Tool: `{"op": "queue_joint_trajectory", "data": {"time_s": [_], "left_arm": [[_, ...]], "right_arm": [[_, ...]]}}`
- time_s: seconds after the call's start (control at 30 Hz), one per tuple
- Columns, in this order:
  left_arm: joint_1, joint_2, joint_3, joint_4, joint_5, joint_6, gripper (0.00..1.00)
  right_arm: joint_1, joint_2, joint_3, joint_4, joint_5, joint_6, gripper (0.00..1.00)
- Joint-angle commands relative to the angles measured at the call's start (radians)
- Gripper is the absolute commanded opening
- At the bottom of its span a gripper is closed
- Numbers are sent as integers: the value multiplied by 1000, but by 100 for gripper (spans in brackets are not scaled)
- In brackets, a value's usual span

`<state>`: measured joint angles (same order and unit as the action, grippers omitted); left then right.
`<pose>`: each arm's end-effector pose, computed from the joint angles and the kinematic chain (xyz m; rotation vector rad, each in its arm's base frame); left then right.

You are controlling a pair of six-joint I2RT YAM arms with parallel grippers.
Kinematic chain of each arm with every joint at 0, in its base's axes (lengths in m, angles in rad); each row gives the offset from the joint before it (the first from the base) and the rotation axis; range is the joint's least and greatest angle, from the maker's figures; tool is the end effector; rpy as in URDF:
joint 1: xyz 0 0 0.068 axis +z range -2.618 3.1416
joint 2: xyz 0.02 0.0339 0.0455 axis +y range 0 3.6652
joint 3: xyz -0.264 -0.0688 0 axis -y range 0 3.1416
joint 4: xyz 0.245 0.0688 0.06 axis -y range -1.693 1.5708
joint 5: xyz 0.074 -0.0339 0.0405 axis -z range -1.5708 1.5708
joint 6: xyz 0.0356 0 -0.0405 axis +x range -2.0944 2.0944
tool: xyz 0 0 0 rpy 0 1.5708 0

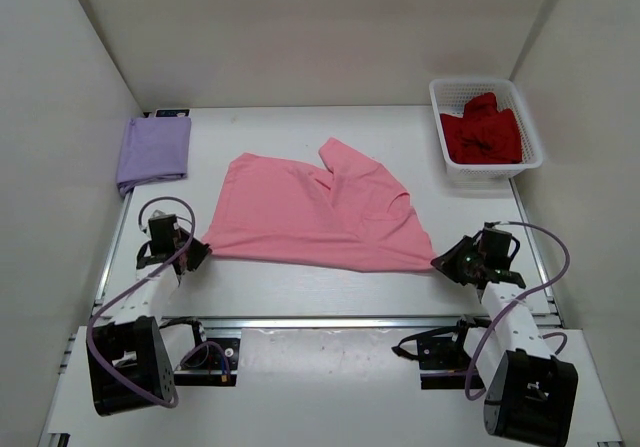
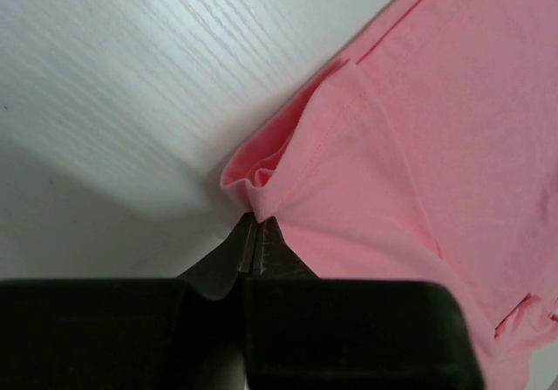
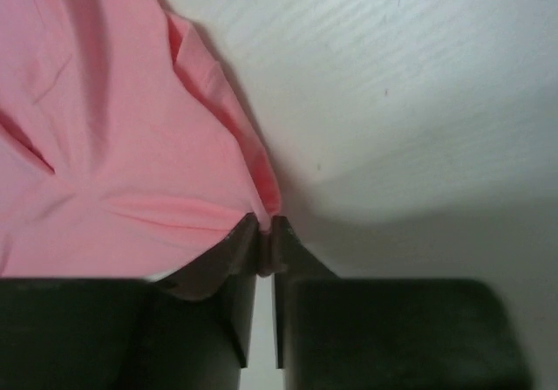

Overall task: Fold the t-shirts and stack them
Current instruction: Fold the flattened tshirt in 1/3 of the way

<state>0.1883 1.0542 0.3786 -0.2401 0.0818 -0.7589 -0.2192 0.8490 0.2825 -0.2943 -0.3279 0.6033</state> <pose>0.1823 0.0318 0.1498 -1.1156 2.2535 -0.3392 0.1535 -0.0224 0.1491 0.8405 2.3025 0.5704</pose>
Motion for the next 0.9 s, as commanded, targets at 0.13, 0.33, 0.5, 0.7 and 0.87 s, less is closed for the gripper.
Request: {"op": "queue_joint_trajectory", "data": {"time_s": [0.13,0.33,0.5,0.7,0.87], "left_arm": [[-9,-57,67,-155,1,46,49],[-61,-86,148,-147,10,50,55],[-246,-45,108,1,15,-29,46],[-490,76,143,142,-88,-85,43],[-477,205,140,215,-31,-89,41]], "right_arm": [[31,-76,49,-85,17,-2,44],[154,-19,193,-63,33,-63,42],[479,175,234,73,75,-27,12],[696,477,410,149,67,-89,0],[750,666,506,167,58,-123,0]]}}
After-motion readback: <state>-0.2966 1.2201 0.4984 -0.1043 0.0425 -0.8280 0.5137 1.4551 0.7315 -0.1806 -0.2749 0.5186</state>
